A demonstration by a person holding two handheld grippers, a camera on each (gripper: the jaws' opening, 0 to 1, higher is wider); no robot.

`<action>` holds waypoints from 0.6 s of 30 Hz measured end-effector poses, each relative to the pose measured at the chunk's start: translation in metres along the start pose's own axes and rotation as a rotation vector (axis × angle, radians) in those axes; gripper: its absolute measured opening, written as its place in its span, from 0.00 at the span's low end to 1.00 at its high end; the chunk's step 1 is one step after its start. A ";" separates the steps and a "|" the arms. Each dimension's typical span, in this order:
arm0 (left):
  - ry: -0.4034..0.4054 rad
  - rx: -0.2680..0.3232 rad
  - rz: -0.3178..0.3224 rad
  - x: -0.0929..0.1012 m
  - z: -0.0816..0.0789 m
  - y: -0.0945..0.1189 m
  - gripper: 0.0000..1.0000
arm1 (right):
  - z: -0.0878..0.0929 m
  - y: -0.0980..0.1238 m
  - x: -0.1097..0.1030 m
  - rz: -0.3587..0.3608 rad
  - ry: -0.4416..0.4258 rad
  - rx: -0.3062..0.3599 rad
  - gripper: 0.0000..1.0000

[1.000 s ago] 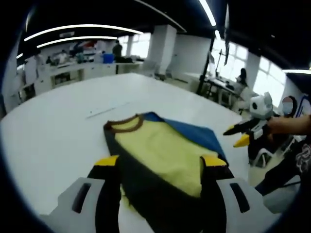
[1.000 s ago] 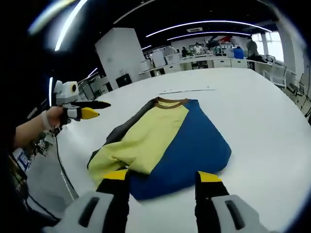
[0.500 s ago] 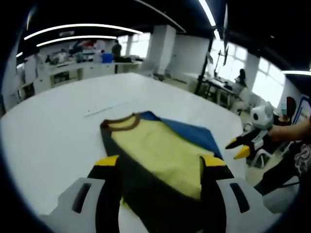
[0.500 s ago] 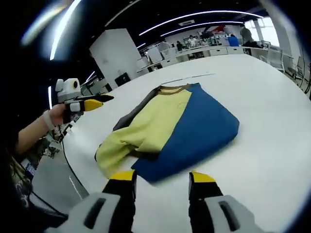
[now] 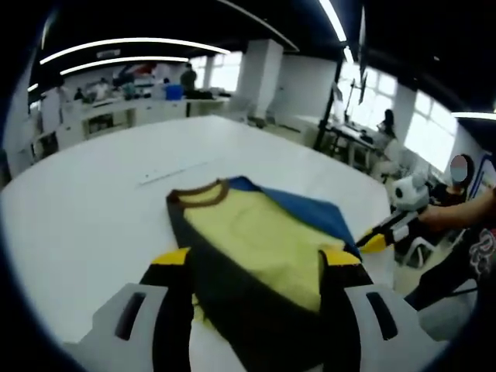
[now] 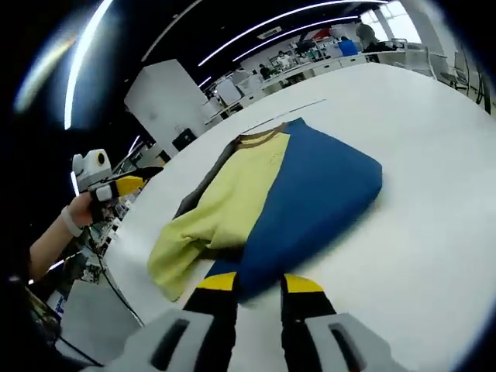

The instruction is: Fold the garment on the visible template until the final outline fits inside the template.

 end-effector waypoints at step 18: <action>0.008 -0.001 -0.009 -0.001 0.001 0.002 0.60 | 0.014 -0.006 -0.005 -0.025 -0.090 -0.023 0.00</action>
Point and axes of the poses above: the point that each gripper's makers call its tool centre point, and the gripper's own axes: y roughly backward along the fingers, x roughly to its right, z roughly out of its underside, the point moved 9 cm from there along y, roughly backward along the fingers, and after that the axes turned 7 degrees about x, right-handed, at the moved point
